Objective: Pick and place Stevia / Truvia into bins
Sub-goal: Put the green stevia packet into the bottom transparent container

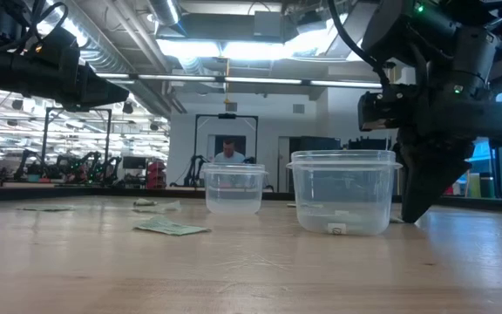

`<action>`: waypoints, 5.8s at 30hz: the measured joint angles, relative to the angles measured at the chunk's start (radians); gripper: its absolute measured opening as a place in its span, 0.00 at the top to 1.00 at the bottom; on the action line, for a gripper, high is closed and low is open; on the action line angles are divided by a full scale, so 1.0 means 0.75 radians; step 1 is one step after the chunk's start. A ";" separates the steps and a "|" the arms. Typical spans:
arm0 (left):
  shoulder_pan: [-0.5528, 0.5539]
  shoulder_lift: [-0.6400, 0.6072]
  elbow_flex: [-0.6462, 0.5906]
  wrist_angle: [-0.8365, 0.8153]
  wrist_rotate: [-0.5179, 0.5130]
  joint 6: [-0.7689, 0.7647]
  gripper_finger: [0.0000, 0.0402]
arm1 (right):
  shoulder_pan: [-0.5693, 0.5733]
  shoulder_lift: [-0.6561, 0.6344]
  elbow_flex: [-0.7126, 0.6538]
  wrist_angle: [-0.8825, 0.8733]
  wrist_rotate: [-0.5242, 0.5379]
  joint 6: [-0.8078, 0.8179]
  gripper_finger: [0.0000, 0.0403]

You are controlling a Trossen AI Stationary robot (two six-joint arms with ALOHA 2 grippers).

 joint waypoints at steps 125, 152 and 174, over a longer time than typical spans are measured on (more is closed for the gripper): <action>0.000 0.005 0.000 0.012 -0.107 -0.003 0.72 | 0.495 -0.139 0.023 -0.225 -0.425 1.400 0.73; 0.000 0.005 0.000 0.011 -0.099 -0.038 0.72 | 0.521 -0.034 0.025 -0.172 -0.462 1.346 0.84; 0.000 0.005 0.000 0.011 -0.100 -0.038 0.72 | 0.512 -0.033 0.025 -0.214 -0.434 1.287 0.99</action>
